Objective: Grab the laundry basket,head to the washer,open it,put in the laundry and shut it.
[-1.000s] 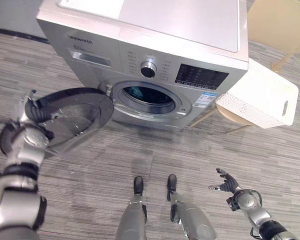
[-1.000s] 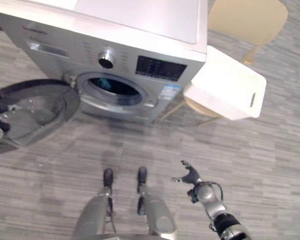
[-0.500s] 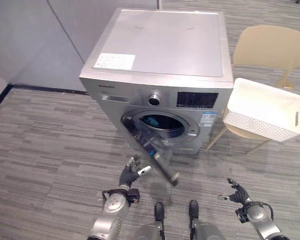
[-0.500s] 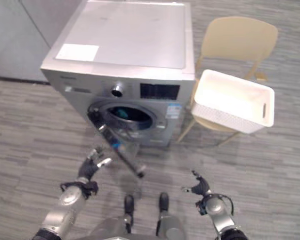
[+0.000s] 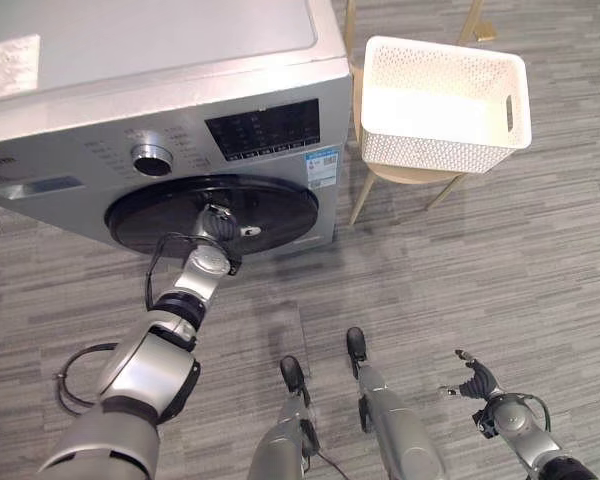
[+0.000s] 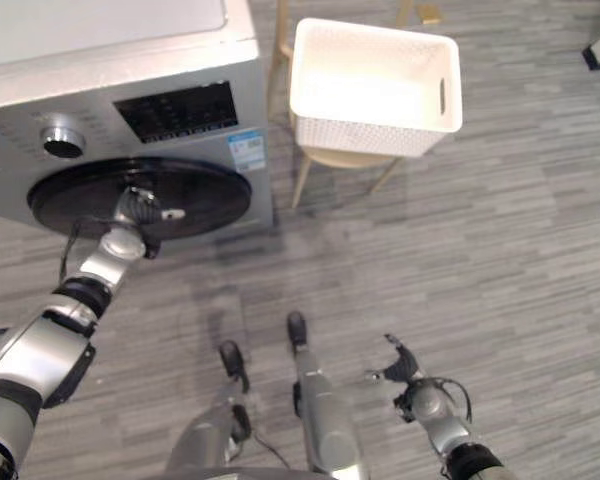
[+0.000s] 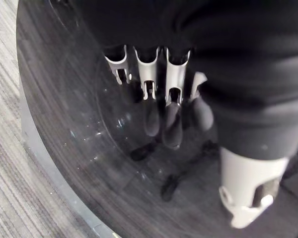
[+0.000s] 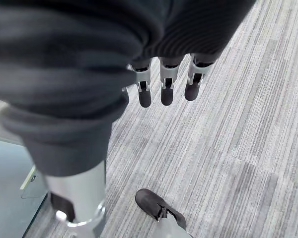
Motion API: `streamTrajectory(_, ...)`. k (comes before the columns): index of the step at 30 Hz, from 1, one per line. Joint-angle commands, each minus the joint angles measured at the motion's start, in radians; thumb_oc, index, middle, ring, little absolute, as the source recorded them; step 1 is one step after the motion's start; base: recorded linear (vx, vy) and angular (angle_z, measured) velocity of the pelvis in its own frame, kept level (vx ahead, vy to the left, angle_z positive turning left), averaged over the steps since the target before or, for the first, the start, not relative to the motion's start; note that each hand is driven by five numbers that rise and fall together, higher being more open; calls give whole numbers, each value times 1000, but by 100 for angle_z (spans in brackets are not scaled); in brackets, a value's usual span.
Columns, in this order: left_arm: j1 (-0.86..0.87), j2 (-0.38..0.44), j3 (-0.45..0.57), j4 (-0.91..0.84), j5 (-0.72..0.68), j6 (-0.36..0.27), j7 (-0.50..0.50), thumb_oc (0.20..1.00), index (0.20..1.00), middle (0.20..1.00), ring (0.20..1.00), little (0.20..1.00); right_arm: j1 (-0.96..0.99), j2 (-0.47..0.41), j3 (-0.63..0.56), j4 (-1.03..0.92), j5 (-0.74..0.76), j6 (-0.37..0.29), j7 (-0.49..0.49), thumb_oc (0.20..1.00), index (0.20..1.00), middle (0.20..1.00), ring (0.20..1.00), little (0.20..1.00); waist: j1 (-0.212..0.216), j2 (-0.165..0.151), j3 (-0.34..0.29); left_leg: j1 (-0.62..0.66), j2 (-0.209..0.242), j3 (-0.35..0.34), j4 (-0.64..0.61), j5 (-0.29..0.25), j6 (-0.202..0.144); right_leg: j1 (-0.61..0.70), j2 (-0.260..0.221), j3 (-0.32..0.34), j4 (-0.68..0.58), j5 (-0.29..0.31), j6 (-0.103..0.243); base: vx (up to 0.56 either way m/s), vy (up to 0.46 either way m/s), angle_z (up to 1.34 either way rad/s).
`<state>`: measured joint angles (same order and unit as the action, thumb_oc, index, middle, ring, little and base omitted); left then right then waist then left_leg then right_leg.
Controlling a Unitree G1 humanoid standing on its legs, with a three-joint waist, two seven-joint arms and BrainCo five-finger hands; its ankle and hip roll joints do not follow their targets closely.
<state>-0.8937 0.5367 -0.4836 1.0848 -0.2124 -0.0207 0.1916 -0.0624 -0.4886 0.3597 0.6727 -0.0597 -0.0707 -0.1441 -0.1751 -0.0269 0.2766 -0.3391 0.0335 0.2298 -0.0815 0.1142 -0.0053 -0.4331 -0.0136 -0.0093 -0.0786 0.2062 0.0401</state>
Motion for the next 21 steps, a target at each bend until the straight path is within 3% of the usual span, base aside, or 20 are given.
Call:
streamTrajectory(1,-12,29,61,-89,69,-81,45,1000,1000,1000,1000,1000,14,2,-25,-30,40,-55,-10,1000,1000,1000,1000,1000,27,-16,-53,-10,-11,-114,-6,-12,-30,22,-38,10,123,-163,80,0,0,0)
streamTrajectory(6,164,-22,113,-248,79,-94,48,1000,1000,1000,1000,1000,31,11,-53,-22,35,-52,1,1000,1000,1000,1000,1000,49,-10,-73,37,-17,-118,-6,-27,-30,83,-41,0,116,-181,75,18,-12,7)
streamTrajectory(10,456,-110,200,-436,49,-105,38,1000,1000,1000,1000,1000,33,46,-109,40,25,-28,-6,1000,1000,1000,1000,1000,81,-3,-95,106,-26,-126,-6,-50,-23,166,-38,-13,111,-203,71,49,-18,11)
streamTrajectory(11,457,-110,200,-437,49,-105,38,1000,1000,1000,1000,1000,33,46,-109,40,25,-28,-6,1000,1000,1000,1000,1000,81,-3,-97,103,-26,-126,-6,-49,-23,163,-38,-13,110,-201,71,46,-7,25)
streamTrajectory(13,673,-148,271,-526,15,-97,0,1000,1000,1000,1000,1000,37,69,-174,79,32,-11,-9,1000,1000,1000,1000,1000,107,0,-120,163,-32,-129,-6,-66,-18,230,-37,-22,107,-217,69,109,-19,12)
streamTrajectory(16,880,-175,341,-507,13,-72,-66,1000,1000,1000,1000,1000,45,97,-242,124,67,5,4,1000,1000,1000,1000,1000,135,7,-157,222,-37,-136,-4,-80,-12,291,-40,-34,104,-231,66,112,-16,0)
streamTrajectory(21,981,-192,377,-367,33,-45,-116,1000,1000,1000,1000,1000,43,123,-269,185,114,16,24,1000,1000,1000,1000,1000,153,16,-189,277,-43,-143,-2,-95,-9,354,-45,-50,104,-249,64,93,-7,22)
